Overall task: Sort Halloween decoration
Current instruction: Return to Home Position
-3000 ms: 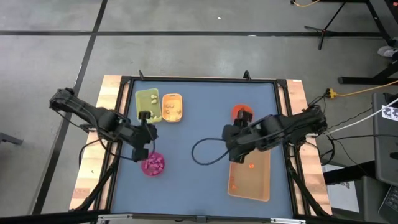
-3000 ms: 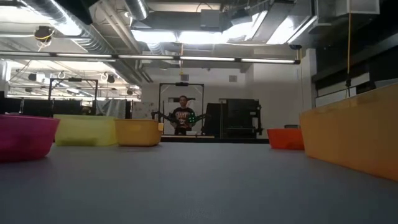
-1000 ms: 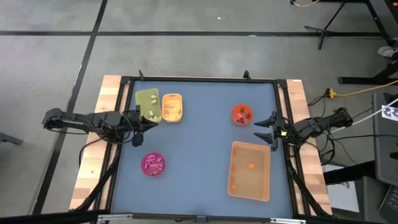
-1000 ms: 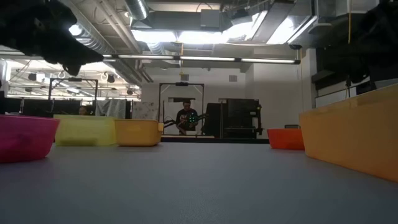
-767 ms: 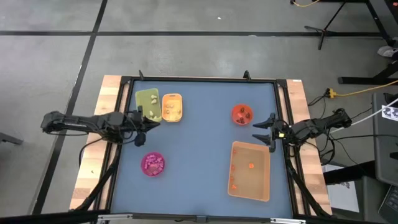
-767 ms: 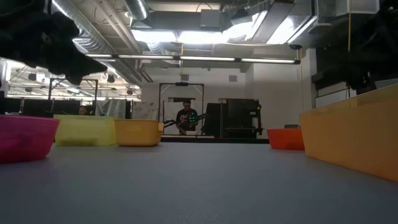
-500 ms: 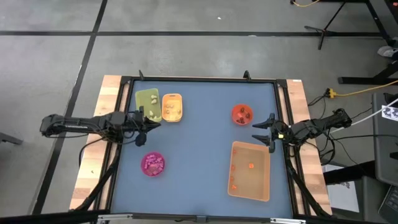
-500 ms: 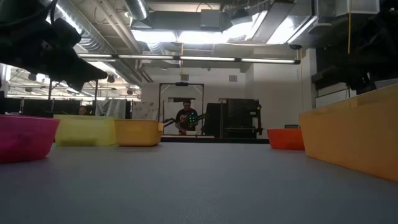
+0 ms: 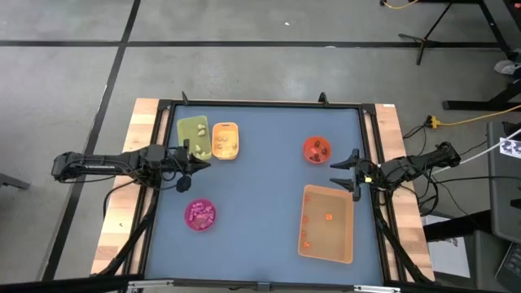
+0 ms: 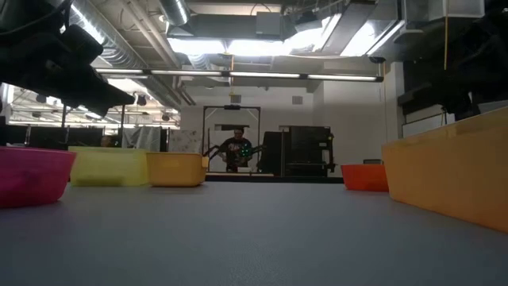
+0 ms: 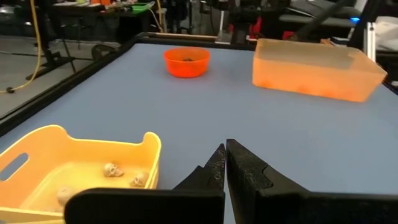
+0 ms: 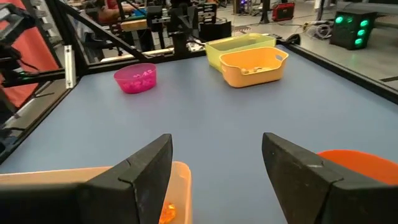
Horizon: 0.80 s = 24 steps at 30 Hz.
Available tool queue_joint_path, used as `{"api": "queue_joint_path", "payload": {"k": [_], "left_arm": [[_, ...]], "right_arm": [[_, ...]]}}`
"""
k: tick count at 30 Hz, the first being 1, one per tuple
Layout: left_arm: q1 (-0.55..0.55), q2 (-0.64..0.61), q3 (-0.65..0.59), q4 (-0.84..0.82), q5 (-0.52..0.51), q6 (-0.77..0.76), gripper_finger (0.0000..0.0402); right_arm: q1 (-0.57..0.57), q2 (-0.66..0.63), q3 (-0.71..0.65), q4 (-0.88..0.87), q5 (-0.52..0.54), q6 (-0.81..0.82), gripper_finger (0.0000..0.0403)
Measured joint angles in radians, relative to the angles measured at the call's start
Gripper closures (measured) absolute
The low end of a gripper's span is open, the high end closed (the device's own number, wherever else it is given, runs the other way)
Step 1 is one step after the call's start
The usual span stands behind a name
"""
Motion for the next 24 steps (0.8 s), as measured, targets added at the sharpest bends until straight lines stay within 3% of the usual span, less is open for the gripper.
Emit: {"api": "queue_joint_path", "payload": {"k": [9,16,24], "left_arm": [[0.000,0.000,0.000,-0.011,0.012,0.028,0.0401],[0.000,0.000,0.000,-0.057,-0.012,0.027,0.0401],[0.000,0.001,0.000,-0.076,-0.097,0.014,0.0402]], "right_arm": [[0.000,0.000,-0.002,0.047,-0.104,-0.010,0.0155],[0.000,0.002,-0.085,0.345,-0.112,-0.262,0.0155],[0.000,0.002,-0.091,0.361,-0.107,-0.328,0.0155]]}}
